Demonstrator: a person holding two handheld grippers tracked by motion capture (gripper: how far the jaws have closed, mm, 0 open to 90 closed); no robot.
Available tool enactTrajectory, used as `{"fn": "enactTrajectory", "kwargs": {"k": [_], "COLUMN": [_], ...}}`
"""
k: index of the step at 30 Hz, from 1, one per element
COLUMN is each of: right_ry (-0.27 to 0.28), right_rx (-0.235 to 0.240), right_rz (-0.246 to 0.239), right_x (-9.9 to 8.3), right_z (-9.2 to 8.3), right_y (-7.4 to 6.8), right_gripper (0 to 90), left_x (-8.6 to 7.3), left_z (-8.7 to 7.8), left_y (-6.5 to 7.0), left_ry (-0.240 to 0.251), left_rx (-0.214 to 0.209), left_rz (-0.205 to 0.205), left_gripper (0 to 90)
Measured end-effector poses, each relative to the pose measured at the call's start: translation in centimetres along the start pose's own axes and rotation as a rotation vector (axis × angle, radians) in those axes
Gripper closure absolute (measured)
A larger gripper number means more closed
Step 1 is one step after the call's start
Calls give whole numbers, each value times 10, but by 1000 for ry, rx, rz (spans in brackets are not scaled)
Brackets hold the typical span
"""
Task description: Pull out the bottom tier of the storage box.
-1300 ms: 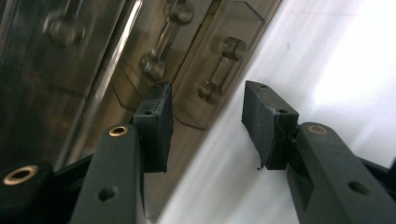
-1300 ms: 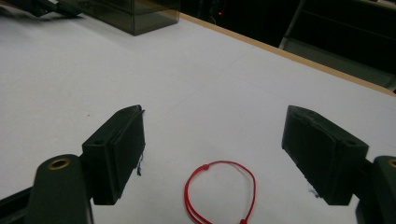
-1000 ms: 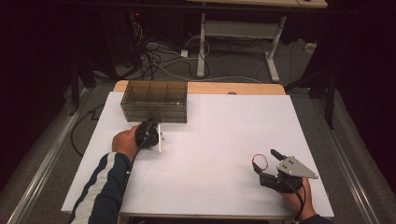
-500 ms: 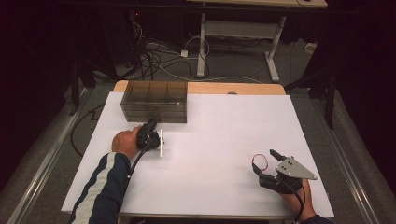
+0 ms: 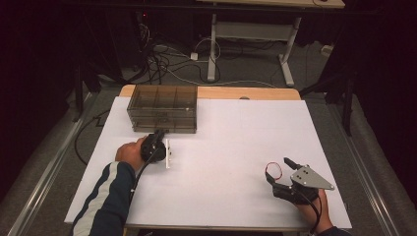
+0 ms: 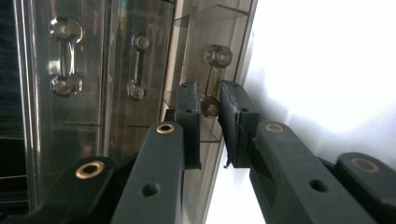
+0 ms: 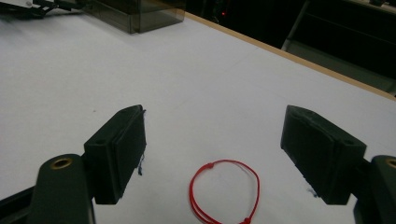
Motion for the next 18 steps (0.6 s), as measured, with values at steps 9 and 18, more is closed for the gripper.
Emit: {"fn": "enactTrajectory", "kwargs": {"k": [9, 18], "right_ry": [3, 4], "right_rx": [3, 6], "right_rz": [10, 7], "right_x": [1, 1], "right_z": [-1, -1], "right_y": [1, 0], "right_gripper": [228, 228], "left_x": [-6, -22], "left_z": [-18, -8], "left_y": [-19, -57], "left_ry": [59, 29], "left_rx": [-102, -287], "left_rz": [-269, -656], "left_gripper": [754, 872]}}
Point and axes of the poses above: each handheld gripper's, and its own axes: z roughly forward along the jaws, x roughly out of its top, y roughly to its right, the point moved 6 cm from there along z, roughly forward along the jaws, and after that the axes turned 9 degrees about -z, right-handed, at the moved point
